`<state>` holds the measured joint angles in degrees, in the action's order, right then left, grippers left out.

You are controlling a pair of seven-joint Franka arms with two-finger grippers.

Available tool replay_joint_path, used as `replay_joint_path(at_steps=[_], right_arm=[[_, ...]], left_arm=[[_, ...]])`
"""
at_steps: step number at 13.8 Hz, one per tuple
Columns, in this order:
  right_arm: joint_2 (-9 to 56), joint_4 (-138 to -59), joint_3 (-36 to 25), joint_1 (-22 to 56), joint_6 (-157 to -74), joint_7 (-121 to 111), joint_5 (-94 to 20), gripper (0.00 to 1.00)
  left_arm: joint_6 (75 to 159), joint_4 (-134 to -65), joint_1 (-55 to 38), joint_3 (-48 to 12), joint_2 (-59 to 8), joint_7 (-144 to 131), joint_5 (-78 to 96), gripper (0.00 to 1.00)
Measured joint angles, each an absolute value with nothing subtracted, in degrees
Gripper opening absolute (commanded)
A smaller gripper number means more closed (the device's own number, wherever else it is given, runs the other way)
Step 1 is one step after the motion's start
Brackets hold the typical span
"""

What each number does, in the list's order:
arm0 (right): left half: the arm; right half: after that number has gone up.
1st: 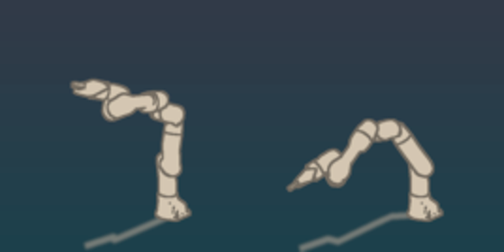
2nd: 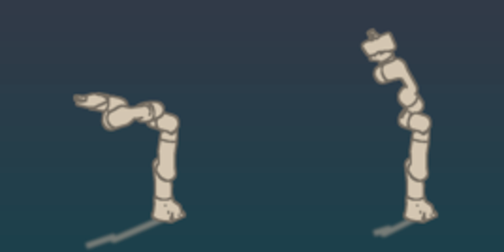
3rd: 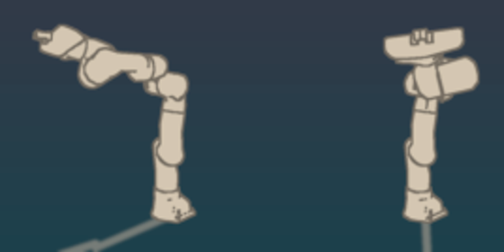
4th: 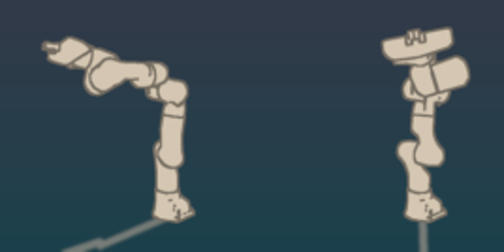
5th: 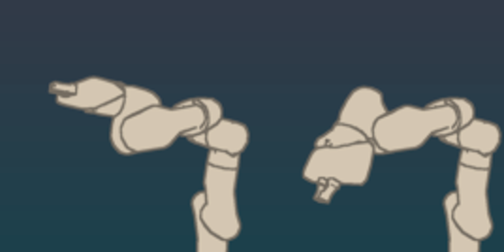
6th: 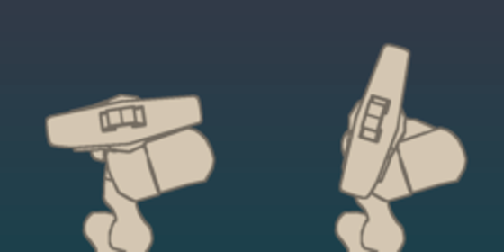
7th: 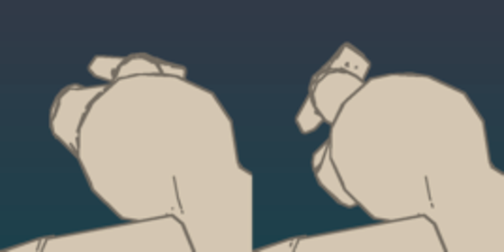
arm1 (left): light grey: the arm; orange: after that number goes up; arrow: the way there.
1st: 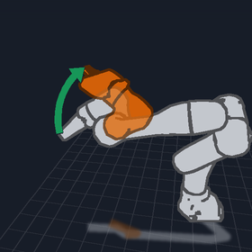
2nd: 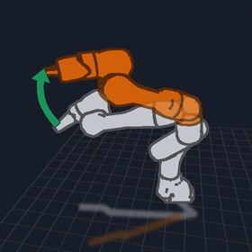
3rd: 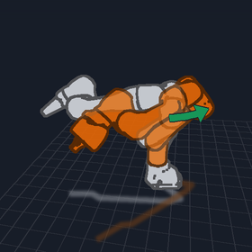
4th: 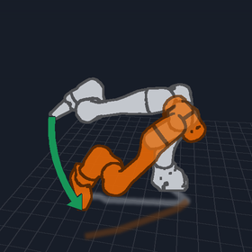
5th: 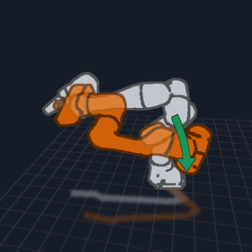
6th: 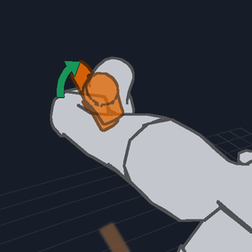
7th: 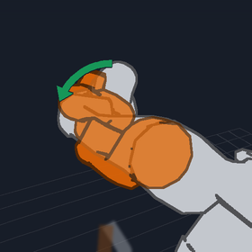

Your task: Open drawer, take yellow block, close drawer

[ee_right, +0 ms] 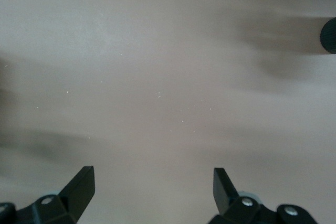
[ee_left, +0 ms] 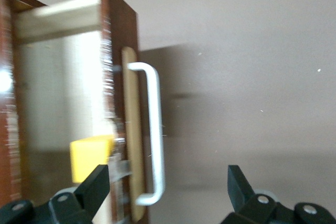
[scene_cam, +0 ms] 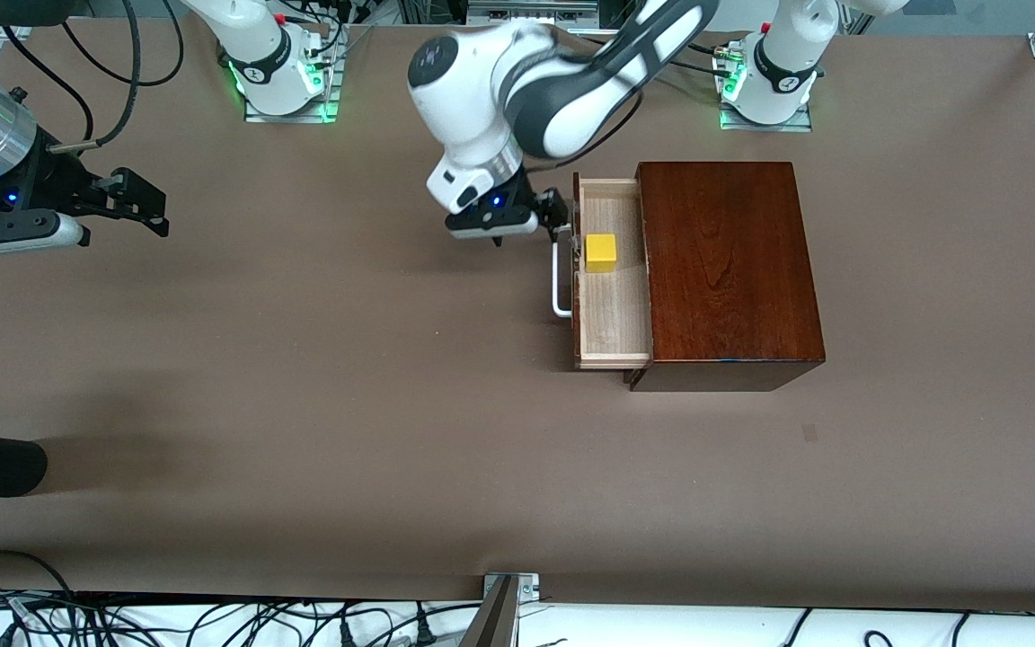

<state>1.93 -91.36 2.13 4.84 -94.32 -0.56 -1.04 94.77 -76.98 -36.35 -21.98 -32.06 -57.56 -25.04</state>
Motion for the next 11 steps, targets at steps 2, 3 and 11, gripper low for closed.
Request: replay_joint_path(at_steps=[2, 3, 11], right_arm=[[1.9, -91.4, 2.1, 4.8, -94.3, -0.6, -1.0, 1.00], [1.9, -91.4, 2.2, 4.9, -94.3, -0.6, -1.0, 1.00], [2.3, -91.3, 2.3, 6.4, -95.4, -0.4, -1.0, 1.00]], left_arm=[[91.7, -76.9, -32.5, -21.8, -27.2, -50.9, -21.1, 1.00], [90.4, -76.9, -29.8, -21.8, -25.2, -46.9, -19.3, 1.00], [84.2, -76.9, -0.3, -21.4, -16.5, -13.5, -8.8, 1.00]])
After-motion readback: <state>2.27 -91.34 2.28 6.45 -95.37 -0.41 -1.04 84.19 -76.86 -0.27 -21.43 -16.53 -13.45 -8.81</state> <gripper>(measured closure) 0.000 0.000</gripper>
